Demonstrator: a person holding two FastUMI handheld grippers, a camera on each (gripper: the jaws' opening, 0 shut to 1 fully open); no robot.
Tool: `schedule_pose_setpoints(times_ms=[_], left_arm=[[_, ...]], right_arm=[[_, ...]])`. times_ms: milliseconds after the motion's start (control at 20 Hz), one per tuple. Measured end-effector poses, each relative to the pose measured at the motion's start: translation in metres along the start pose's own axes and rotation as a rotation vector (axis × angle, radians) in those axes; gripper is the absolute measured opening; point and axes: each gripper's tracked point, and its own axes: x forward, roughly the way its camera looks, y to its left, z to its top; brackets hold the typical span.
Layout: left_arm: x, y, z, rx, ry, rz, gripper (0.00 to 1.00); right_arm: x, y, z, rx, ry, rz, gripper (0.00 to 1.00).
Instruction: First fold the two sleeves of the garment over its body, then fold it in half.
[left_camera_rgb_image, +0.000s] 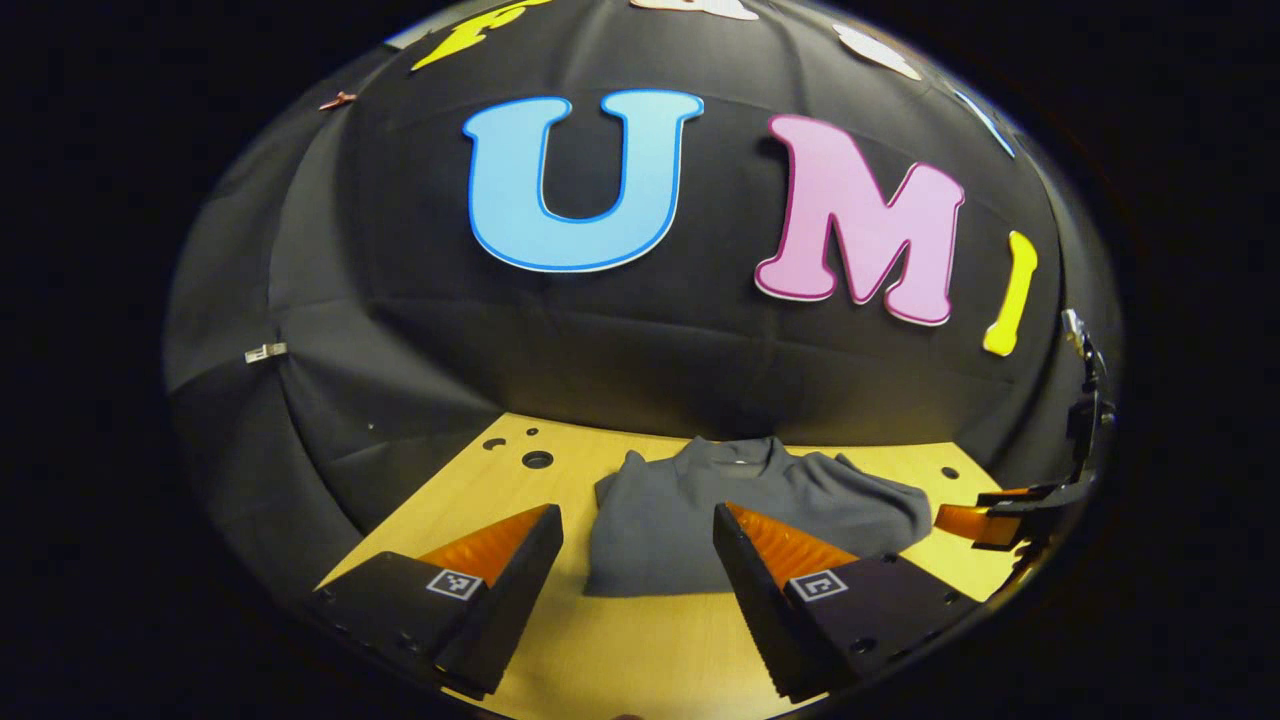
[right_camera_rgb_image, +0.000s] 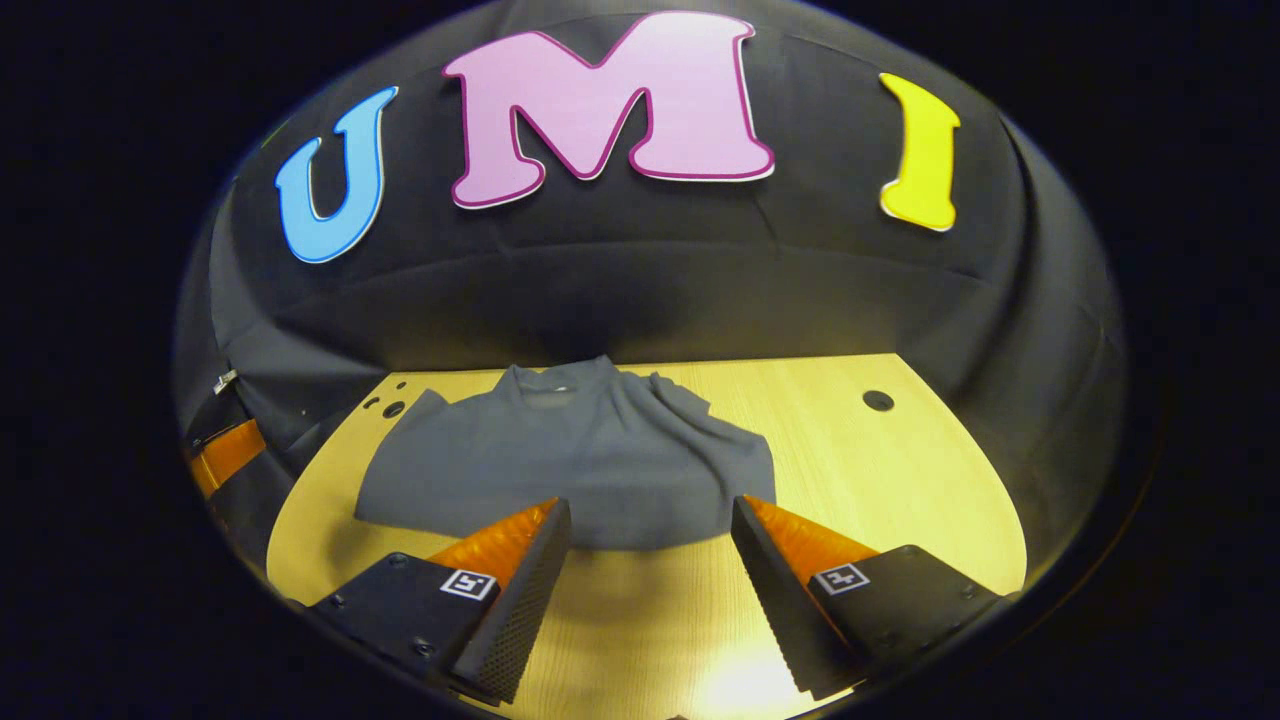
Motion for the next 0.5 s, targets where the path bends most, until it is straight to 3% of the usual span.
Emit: schedule_pose_setpoints(times_ms=[300, 500], left_arm=[[-0.076, 0.004, -0.026, -0.014, -0.019, -0.021, 0.96], [-0.115, -0.005, -0.040, 0.048, -0.016, -0.083, 0.96]], right_arm=[[-0.074, 0.005, -0.040, 0.028, 0.000, 0.009, 0.99], [-0.123, 0.013, -0.086, 0.020, 0.072, 0.029, 0.99]])
